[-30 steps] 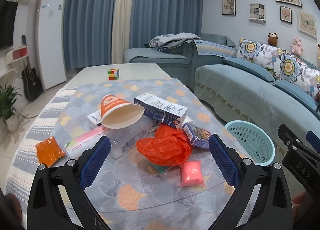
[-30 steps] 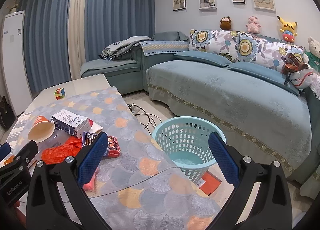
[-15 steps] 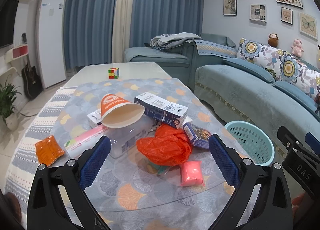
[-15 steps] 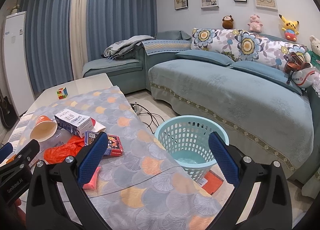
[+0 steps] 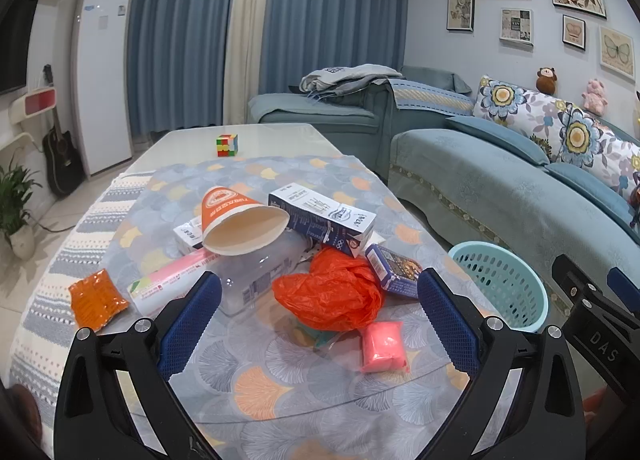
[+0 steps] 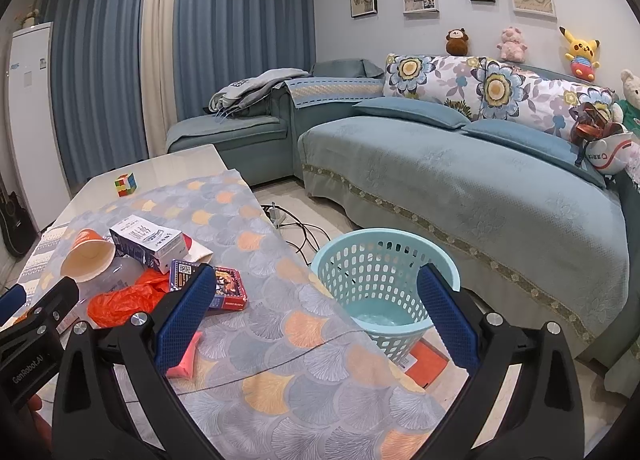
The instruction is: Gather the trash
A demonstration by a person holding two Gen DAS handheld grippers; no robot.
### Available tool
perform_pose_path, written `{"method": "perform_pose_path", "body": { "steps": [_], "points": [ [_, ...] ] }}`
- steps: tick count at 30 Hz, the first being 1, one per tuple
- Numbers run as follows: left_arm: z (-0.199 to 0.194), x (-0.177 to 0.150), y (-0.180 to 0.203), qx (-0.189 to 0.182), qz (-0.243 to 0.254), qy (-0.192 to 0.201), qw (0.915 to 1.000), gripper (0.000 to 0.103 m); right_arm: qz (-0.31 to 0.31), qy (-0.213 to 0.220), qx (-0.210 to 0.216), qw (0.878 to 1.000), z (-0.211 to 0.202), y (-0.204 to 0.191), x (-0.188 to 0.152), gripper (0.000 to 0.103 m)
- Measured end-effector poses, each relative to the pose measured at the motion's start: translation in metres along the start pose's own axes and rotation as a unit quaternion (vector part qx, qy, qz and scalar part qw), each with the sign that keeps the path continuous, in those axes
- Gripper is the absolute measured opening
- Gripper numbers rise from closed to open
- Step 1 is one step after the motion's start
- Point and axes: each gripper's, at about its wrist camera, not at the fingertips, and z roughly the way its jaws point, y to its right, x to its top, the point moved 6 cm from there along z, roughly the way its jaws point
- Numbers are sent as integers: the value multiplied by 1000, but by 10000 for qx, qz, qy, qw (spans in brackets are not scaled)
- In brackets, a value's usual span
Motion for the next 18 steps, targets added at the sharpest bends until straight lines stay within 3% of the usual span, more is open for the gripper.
{"method": "perform_pose_path", "body": {
  "steps": [16, 18],
  "points": [
    [-3, -1, -1, 36, -44, -19, 10000, 95, -59, -5, 2, 10000, 0, 0, -1, 95],
    [-7, 1, -2, 37, -94, 2, 9999, 95, -156, 33, -64, 9999, -1, -2, -1, 87]
  ]
}}
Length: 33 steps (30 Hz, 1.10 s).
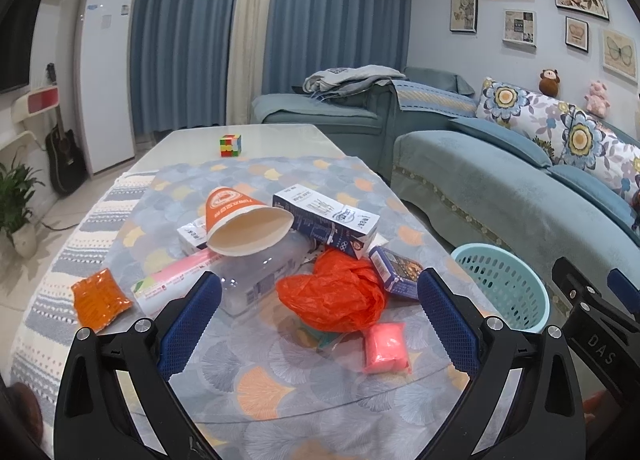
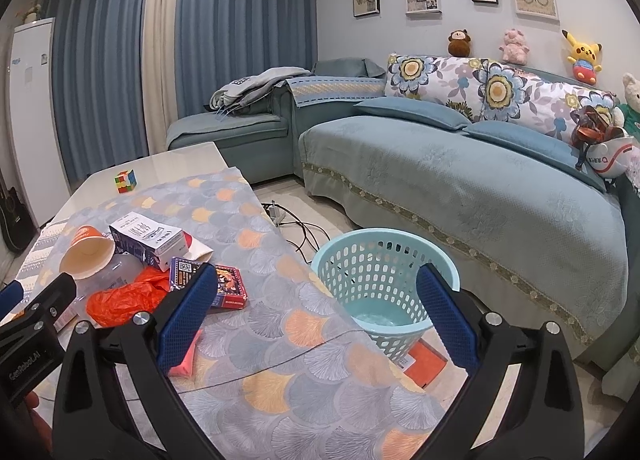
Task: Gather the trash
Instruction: 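Grasp the orange snack bag with the left tool while the right tool grasps the pink bag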
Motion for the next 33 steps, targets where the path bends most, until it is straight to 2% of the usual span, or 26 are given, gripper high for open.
{"method": "perform_pose_path", "body": {
  "steps": [3, 6, 8, 11, 15, 19, 25, 29, 33],
  "points": [
    [-1, 5, -13, 56, -161, -57, 9998, 95, -90, -98, 130, 9998, 0, -4, 0, 76],
    [0, 11, -57, 559, -524, -132, 9970, 95, -218, -190, 269, 9992, 4, -11, 1, 70],
    [2, 10, -106, 916, -1077, -318, 9894, 95, -317, -312, 547, 9975, 9, -20, 0, 70],
    [2, 1, -162, 1217, -1702, -471, 9767, 94, -399, -589, 987, 9926, 19, -38, -6, 70],
    [1, -15, -220, 1773, -2065, -721, 9595, 94, -687, -789, 1495, 9832, 29, -69, -15, 70],
    [21, -26, -250, 1802, -2266, -1091, 9509, 94, -892, -1140, 2094, 9671, 40, -102, -30, 70],
    [51, -49, -273, 1673, -2504, -1566, 9406, 94, -938, -1962, 2390, 9463, 61, -120, -70, 72],
    [63, -57, -277, 1677, -2538, -1746, 9365, 94, -1040, -2181, 2354, 9414, 74, -124, -77, 73],
    [79, -60, -270, 1863, -2203, -2007, 9362, 94, -1355, -2385, 2234, 9354, 86, -139, -90, 73]
  ]
}}
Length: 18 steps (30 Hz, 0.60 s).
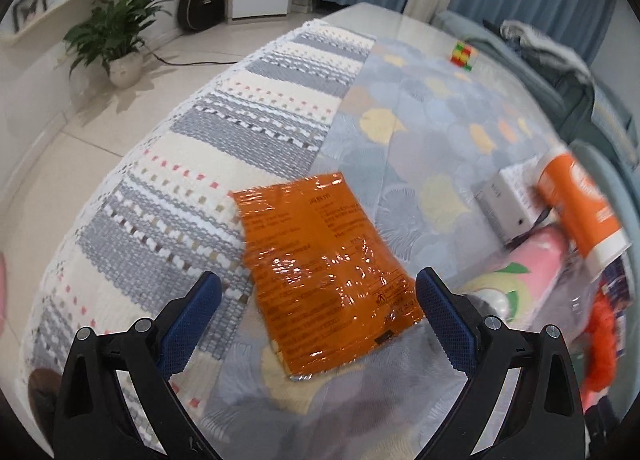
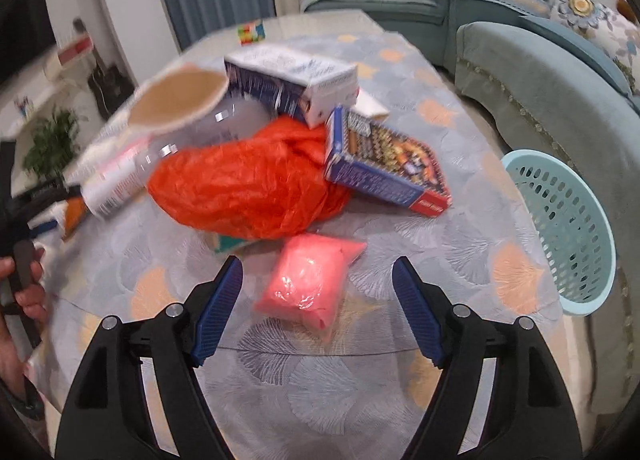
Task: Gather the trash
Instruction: 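Grasp the orange snack bag with the left tool while the right tool grasps the pink bag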
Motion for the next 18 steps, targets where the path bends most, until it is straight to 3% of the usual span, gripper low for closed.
{"method": "perform_pose_path", "body": {
  "steps": [5, 7, 12, 16, 18],
  "points": [
    [8, -4, 9, 287, 316, -62, 9991, 81, 87, -259, 94, 9996, 12, 2, -5, 73],
    [5, -5, 7, 361, 323, -17, 9988, 74, 219, -301, 163, 9992, 15, 6, -6, 67],
    [-3, -4, -6, 313, 189, 130, 9992, 47, 273, -236, 61, 9993, 12, 15, -7, 37],
    [-13, -4, -13, 275, 124, 284, 9991, 30, 434, -164, 195, 9987, 9, 23, -6, 36],
    [-23, -2, -16, 274, 89, 435, 9986, 11, 477, -39, 184, 9987, 3, 26, -5, 36]
  ]
}}
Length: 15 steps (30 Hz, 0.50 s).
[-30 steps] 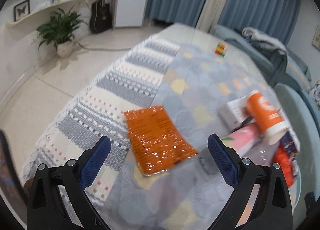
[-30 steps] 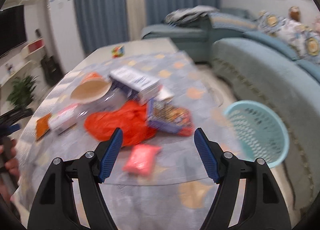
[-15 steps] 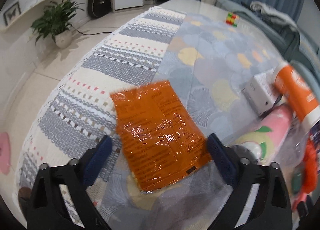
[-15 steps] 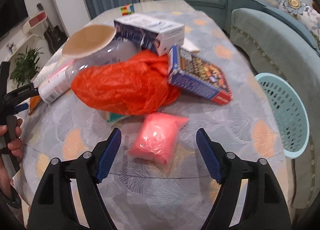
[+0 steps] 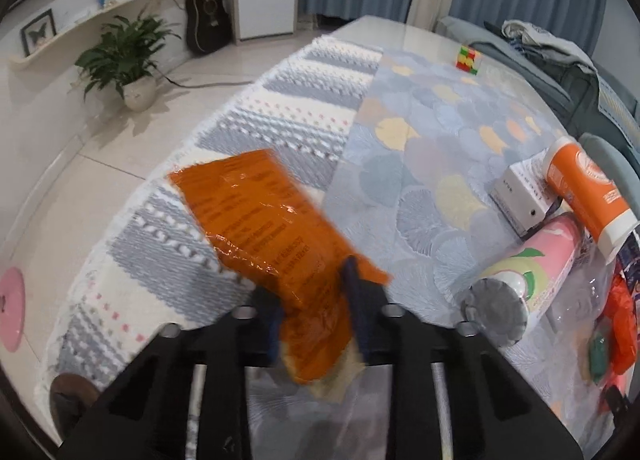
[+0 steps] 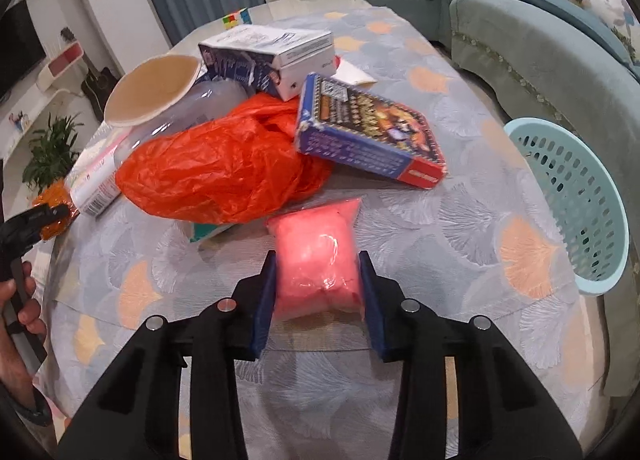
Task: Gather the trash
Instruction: 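Grasp the orange snack bag with the left tool while the right tool grasps the pink bag, then carry both bags over the blue basket and open both tools to drop them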
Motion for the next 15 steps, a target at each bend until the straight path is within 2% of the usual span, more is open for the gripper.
{"method": "perform_pose_path", "body": {
  "steps": [1, 3, 6, 8, 11, 15],
  "points": [
    [-4, 2, 0, -89, -33, 57, 9999, 7, 1, 70, -15, 10000, -4, 2, 1, 36],
    [-17, 7, 2, -394, -109, 226, 9989, 7, -5, 236, -93, 9997, -13, 5, 3, 35],
    [-42, 16, 13, -632, -20, 620, 9961, 7, 45, 490, -119, 9987, -30, 13, 9, 35],
    [-63, 22, 28, -1085, 39, 855, 9904, 7, 78, 702, -141, 9974, -44, 19, 13, 35],
    [-95, 29, 59, -1503, 337, 1192, 9809, 7, 102, 1067, -222, 9940, -67, 30, 24, 35],
    [-127, 30, 110, -2267, 670, 1271, 9633, 7, 227, 1444, -385, 9885, -92, 58, 40, 35]
  ]
}}
